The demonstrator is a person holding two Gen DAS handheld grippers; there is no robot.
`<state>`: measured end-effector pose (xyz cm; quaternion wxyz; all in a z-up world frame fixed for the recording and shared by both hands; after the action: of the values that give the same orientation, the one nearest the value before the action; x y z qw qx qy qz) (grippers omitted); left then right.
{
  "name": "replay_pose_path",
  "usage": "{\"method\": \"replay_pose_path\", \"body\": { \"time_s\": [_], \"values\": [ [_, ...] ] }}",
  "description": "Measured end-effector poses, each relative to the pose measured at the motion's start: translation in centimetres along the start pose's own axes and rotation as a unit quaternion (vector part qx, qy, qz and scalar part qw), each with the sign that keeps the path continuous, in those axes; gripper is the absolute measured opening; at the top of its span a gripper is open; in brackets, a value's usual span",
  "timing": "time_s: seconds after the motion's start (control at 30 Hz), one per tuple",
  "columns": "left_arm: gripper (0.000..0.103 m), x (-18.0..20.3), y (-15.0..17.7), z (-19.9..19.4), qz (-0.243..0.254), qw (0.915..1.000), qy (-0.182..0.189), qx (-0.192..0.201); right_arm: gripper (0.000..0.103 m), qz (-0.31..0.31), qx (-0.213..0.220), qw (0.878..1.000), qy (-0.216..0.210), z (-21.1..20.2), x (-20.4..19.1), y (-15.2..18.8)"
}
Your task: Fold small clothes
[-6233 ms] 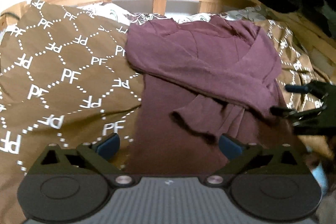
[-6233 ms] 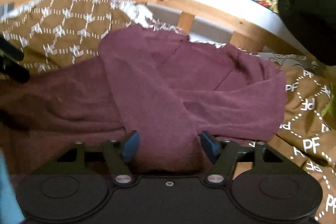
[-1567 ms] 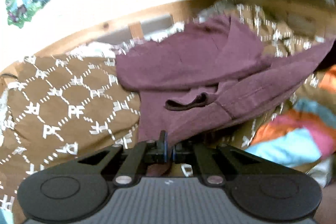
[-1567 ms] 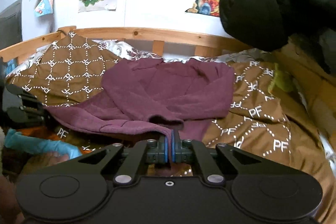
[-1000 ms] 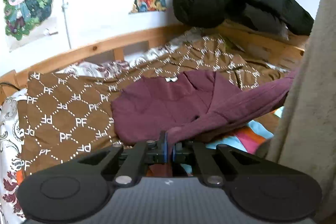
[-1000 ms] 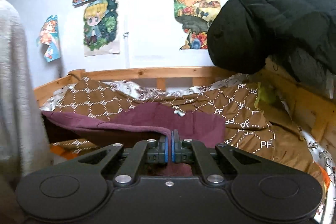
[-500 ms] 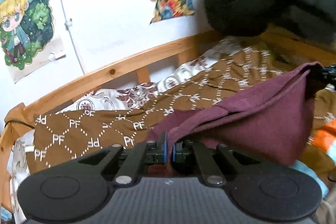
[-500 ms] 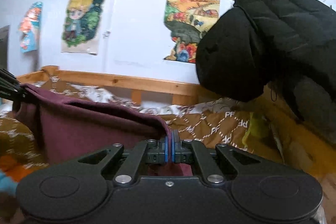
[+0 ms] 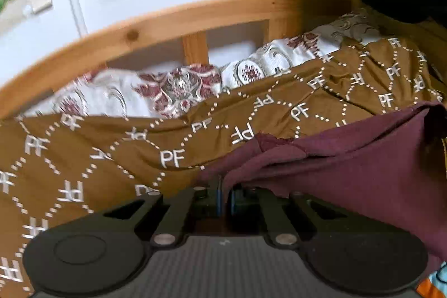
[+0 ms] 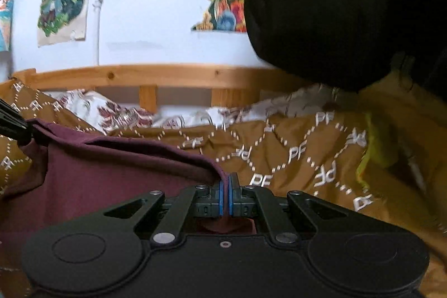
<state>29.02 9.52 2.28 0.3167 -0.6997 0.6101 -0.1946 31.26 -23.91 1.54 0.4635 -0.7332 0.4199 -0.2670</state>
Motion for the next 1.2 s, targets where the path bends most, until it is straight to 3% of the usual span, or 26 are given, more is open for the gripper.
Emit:
{"method": "replay_pose_path", "body": {
  "time_s": [0.23,0.3,0.33,0.37,0.43,0.47,0.57,0.63,0.7,0.77,0.9,1.0,1.1,1.17,1.2],
  "values": [
    [0.011,-0.4,1.3,3.2,-0.045,0.998,0.011,-0.043,0.007,0.021,-0.009,1.0,-0.013,3.5,0.7,2.0],
    [0.037,-0.8,1.7,3.1,-0.07,0.9963,0.02,-0.046,0.008,0.026,-0.01,0.999,-0.016,3.7,1.0,2.4],
    [0.062,-1.2,1.8,2.8,-0.085,0.9954,0.021,-0.04,0.01,0.03,-0.008,0.999,-0.022,3.7,1.1,2.6],
    [0.079,-1.6,2.0,2.2,-0.1,0.9945,0.019,-0.028,0.013,0.035,-0.007,0.999,-0.029,3.6,1.2,2.7],
    [0.094,-2.5,2.4,0.8,-0.13,0.9914,0.017,0.009,0.022,0.041,-0.003,0.999,-0.035,3.2,1.3,2.9],
    [0.098,-3.0,2.5,0.3,-0.143,0.9894,0.019,0.021,0.025,0.041,-0.002,0.999,-0.036,2.9,1.4,3.0],
    [0.099,-4.2,3.4,-1.6,-0.182,0.9815,0.03,0.05,0.046,0.044,-0.006,0.998,-0.039,2.2,1.5,3.4],
    [0.099,-4.3,4.3,-2.6,-0.18,0.9811,0.039,0.059,0.063,0.054,-0.014,0.998,-0.043,1.7,1.6,3.7],
    [0.1,-4.0,5.5,-3.4,-0.171,0.9827,0.042,0.059,0.072,0.054,-0.024,0.997,-0.054,1.4,1.3,4.0],
    [0.1,-3.1,6.8,-3.8,-0.145,0.9869,0.05,0.051,0.08,0.039,-0.029,0.997,-0.059,1.2,0.7,4.3],
    [0.098,-0.4,8.8,-3.2,-0.067,0.9966,0.043,0.02,0.08,0.022,-0.035,0.998,-0.057,1.6,0.0,4.7],
    [0.085,1.3,9.8,-2.5,-0.015,0.9996,0.025,0.005,0.075,0.023,-0.03,0.998,-0.049,2.5,0.0,4.9],
    [0.055,1.9,10.1,-1.5,0.013,0.9998,-0.015,-0.009,0.063,0.014,-0.032,0.999,-0.042,3.7,0.1,5.0],
    [0.012,1.8,10.2,-0.9,0.011,0.9995,-0.024,-0.018,0.06,0.013,-0.039,0.998,-0.037,4.5,0.2,5.4],
    [0.009,1.5,10.1,-0.9,-0.001,0.9996,-0.023,-0.015,0.051,0.014,-0.041,0.998,-0.037,4.7,0.3,5.6]
  ]
}}
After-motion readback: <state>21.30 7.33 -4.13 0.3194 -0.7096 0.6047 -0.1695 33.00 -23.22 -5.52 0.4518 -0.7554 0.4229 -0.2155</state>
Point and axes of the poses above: each gripper's, at about its wrist camera, not at the fingertips, and z roughly the way its jaws point, x to its right, y to its underside, the point moved 5 cm from there along z, roughly the way its jaws point, and after that the axes turned 1 degree about -y, right-handed, at the moved point
